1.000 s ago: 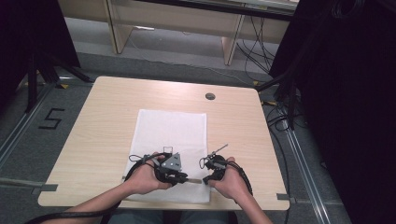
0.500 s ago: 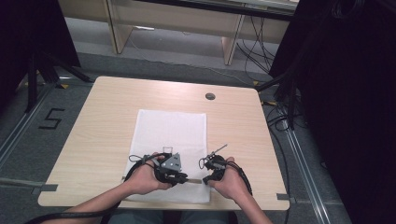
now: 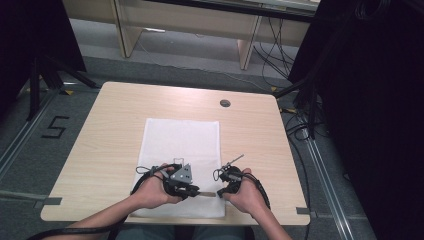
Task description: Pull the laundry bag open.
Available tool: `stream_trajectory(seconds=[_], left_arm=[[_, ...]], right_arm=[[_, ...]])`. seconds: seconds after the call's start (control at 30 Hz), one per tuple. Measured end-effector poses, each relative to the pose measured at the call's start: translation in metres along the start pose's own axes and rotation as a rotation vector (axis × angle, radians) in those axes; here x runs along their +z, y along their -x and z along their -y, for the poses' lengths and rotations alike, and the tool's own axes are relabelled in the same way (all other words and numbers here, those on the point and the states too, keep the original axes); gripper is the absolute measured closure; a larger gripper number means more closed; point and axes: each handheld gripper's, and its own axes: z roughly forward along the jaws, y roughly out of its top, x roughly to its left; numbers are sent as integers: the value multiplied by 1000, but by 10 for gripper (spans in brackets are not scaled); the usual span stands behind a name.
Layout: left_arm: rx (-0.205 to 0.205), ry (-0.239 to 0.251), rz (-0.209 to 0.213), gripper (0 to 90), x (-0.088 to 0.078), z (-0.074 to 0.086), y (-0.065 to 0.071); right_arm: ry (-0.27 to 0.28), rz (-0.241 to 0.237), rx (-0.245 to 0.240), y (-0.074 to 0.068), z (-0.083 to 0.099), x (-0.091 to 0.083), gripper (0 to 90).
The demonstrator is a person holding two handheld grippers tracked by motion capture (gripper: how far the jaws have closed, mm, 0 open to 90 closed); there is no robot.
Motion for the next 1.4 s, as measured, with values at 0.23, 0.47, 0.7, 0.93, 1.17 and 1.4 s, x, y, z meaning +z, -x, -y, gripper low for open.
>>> stream_trajectory(seconds=[0.23,0.47,0.7,0.93,1.17,1.4], left_arm=[[-3,-2,-1,820,-1,2,0],[-11,2,2,820,-1,2,0],[-10,1,2,820,-5,3,0],[-7,3,5,820,-6,4,0],[-7,2,12,820,-6,3,0],[-4,7,7,821,-12,4,-2]], right_arm=[[-3,4,15,-1,0,-1,900],[-4,3,20,-1,1,-1,900],[3,6,11,0,2,0,900],[5,6,12,0,2,0,900],[11,3,3,1,2,0,900],[5,3,2,1,1,0,900]])
